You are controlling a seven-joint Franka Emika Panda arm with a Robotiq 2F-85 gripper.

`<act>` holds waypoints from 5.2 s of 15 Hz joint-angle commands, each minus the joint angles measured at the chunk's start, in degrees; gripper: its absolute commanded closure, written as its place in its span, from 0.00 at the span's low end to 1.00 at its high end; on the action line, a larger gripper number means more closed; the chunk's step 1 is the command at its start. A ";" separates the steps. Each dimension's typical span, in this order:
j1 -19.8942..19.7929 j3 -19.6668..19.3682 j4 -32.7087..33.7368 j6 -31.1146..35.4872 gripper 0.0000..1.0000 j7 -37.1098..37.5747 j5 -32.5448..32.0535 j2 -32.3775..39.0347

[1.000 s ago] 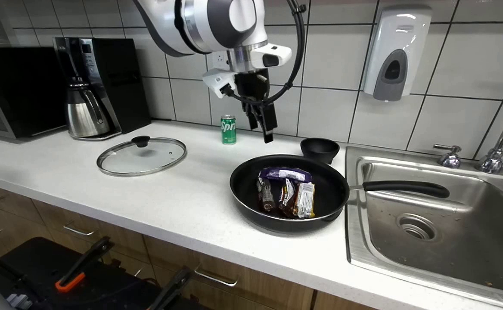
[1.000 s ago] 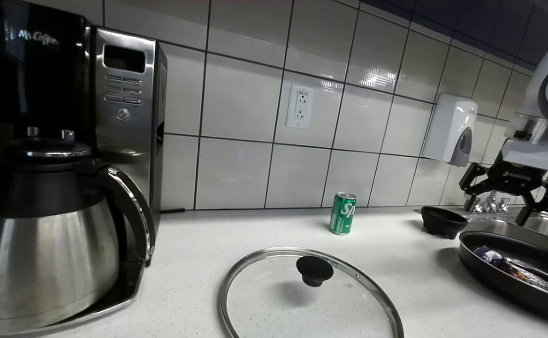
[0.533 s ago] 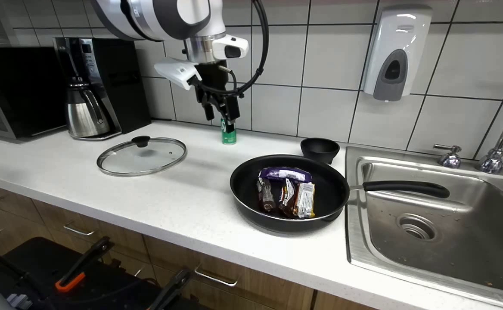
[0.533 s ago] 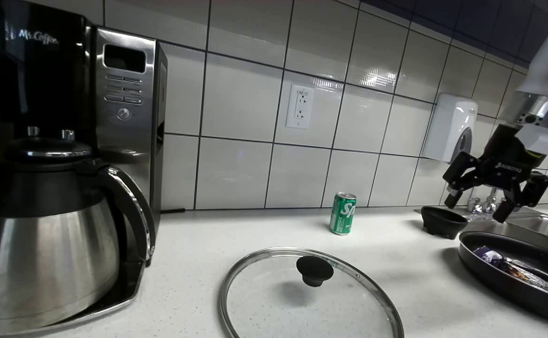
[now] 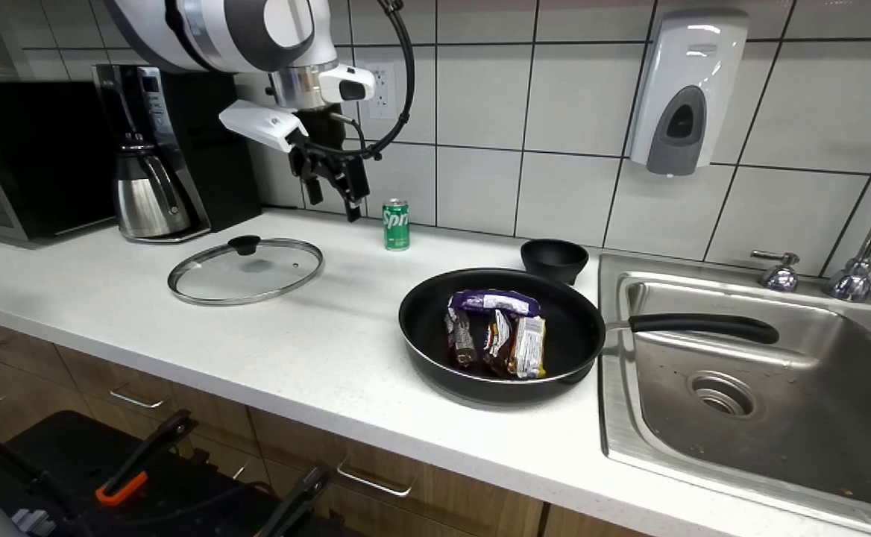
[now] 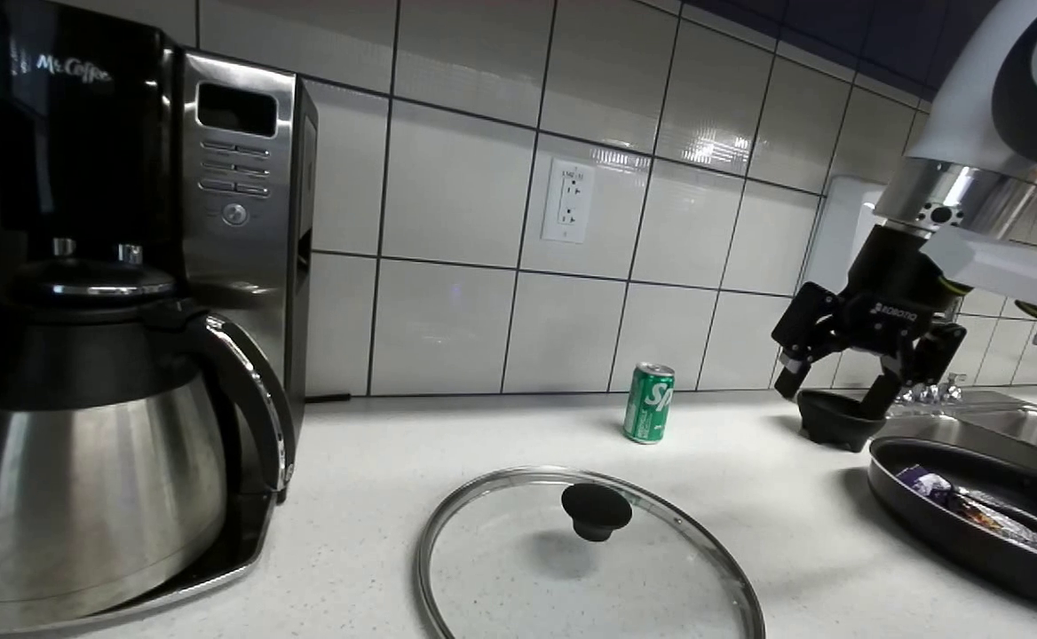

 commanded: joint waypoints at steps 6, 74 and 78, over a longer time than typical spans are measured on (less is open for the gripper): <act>-0.53 0.66 0.31 -0.16 0.00 -0.29 0.15 0.35; 12.57 8.47 27.91 -14.14 0.00 -4.61 -1.85 28.99; 12.57 8.47 27.91 -14.14 0.00 -4.61 -1.85 28.99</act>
